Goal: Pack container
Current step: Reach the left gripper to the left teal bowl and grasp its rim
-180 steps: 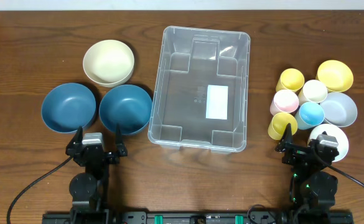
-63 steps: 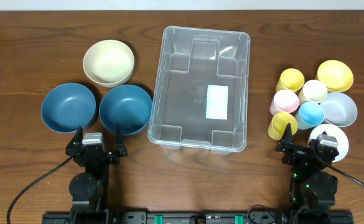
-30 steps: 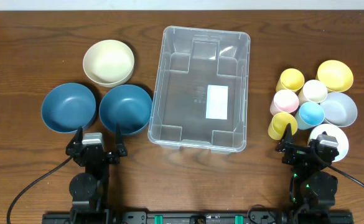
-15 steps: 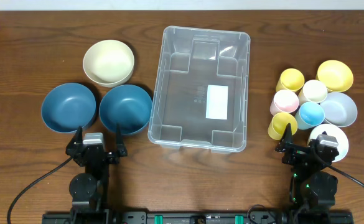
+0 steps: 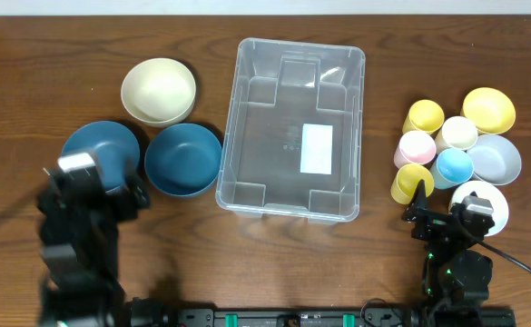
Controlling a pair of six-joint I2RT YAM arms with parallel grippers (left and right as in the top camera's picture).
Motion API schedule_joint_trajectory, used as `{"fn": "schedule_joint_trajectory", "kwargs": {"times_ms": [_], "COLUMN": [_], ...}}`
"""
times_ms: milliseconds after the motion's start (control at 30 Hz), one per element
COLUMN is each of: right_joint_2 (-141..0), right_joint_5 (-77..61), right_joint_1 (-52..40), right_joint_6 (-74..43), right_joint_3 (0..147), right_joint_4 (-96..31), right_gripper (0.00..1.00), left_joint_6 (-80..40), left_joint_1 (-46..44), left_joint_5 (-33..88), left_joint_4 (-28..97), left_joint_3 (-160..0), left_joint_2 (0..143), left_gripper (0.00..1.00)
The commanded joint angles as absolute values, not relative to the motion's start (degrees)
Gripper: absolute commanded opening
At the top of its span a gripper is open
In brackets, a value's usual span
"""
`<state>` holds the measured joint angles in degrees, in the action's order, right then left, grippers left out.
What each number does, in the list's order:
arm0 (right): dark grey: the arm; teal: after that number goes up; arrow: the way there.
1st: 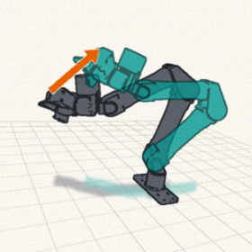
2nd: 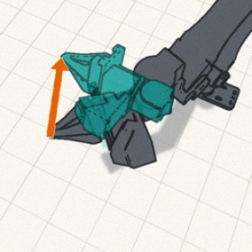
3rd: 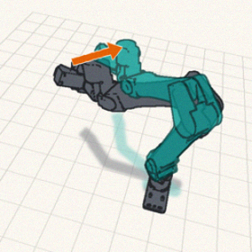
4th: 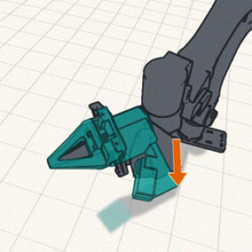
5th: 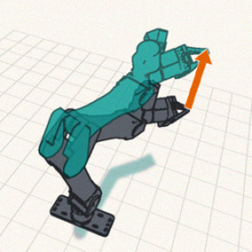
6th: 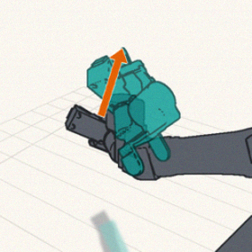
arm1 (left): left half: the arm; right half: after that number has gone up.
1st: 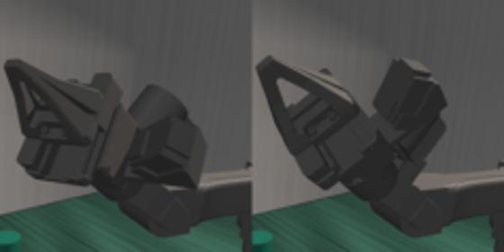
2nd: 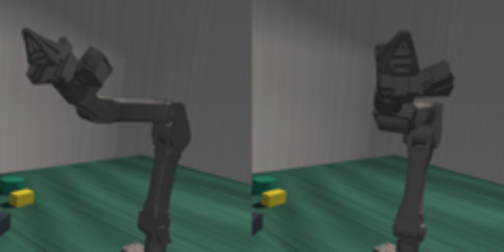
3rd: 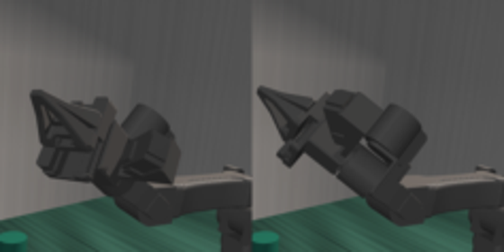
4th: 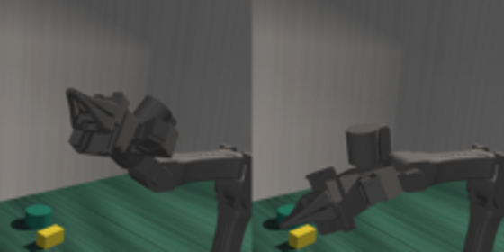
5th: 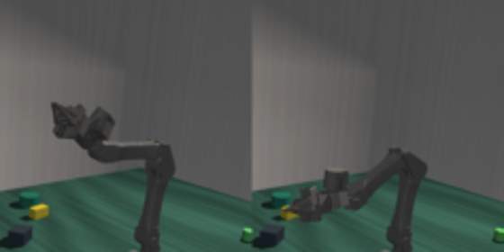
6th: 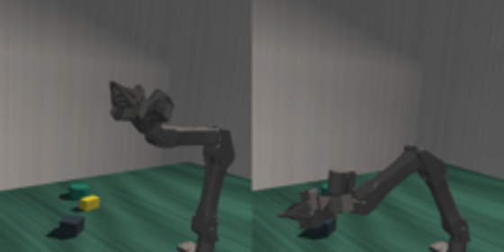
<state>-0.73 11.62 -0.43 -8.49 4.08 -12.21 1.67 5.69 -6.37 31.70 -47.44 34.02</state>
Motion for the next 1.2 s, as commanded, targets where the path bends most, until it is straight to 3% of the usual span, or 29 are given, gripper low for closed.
{"fn": "schedule_joint_trajectory", "kwargs": {"times_ms": [0, 100, 300, 500, 767, 1167], "right_joint_2": [-0.64, -0.64, -0.64, -0.64, -0.64, -0.64], "right_joint_5": [11.99, 11.99, 11.99, 11.99, 11.99, 11.99], "right_joint_1": [0.05, 0.05, 0.05, 0.05, 0.05, 0.05], "right_joint_6": [-8.05, -8.05, -8.05, -8.05, -8.05, -8.05], "right_joint_3": [3.92, 3.92, 3.92, 3.92, 3.92, 3.92], "right_joint_4": [-12.25, -12.25, -12.25, -12.23, -12.25, -12.25], "right_gripper": [0.99, 0.99, 0.99, 0.99, 0.99, 0.99], "left_joint_6": [0.97, 0.99, 0.51, -20.29, -17.63, -14.13], "left_joint_1": [7.53, 7.6, 8.1, 19.57, 36.03, 37.32], "left_joint_5": [-5.19, -5.15, -5.69, -9.34, 11.68, 12.8], "left_joint_4": [38.13, 43.66, 43.55, 49.78, 50.96, 49.15], "left_joint_3": [-60.03, -69.28, -71.31, -71.05, -71.05, -70.35], "left_joint_2": [44.56, 51.94, 57.01, 66.24, 82.89, 97.97], "left_gripper": [0.98, 0.98, 0.98, 0.98, 0.98, 0.97]}}
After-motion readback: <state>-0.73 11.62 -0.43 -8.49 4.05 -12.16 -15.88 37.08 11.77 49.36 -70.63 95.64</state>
